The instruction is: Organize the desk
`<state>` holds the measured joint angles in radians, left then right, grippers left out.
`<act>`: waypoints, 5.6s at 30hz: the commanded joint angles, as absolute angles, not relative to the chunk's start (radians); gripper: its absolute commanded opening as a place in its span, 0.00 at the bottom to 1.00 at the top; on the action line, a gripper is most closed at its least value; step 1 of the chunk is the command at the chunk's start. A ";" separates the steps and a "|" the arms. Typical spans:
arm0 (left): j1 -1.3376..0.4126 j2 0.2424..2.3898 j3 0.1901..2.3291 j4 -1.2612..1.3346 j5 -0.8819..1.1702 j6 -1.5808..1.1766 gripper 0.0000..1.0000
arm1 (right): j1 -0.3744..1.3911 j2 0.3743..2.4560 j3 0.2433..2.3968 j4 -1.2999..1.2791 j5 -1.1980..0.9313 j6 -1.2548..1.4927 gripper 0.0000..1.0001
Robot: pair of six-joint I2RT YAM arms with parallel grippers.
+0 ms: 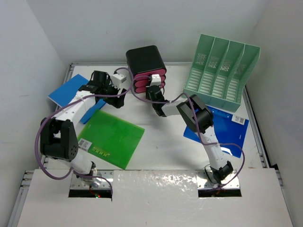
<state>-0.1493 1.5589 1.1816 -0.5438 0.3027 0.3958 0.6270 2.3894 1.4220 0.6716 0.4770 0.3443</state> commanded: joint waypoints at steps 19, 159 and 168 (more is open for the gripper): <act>-0.140 1.569 1.210 -0.551 0.340 0.416 0.75 | 0.657 1.697 0.839 0.560 0.428 0.179 0.75; -0.202 1.979 0.974 0.320 -0.612 0.698 0.51 | 0.839 1.752 0.621 0.956 0.314 0.354 0.51; -0.224 1.956 0.985 0.305 -0.620 0.704 0.48 | 0.839 1.767 0.634 0.943 0.302 0.357 0.51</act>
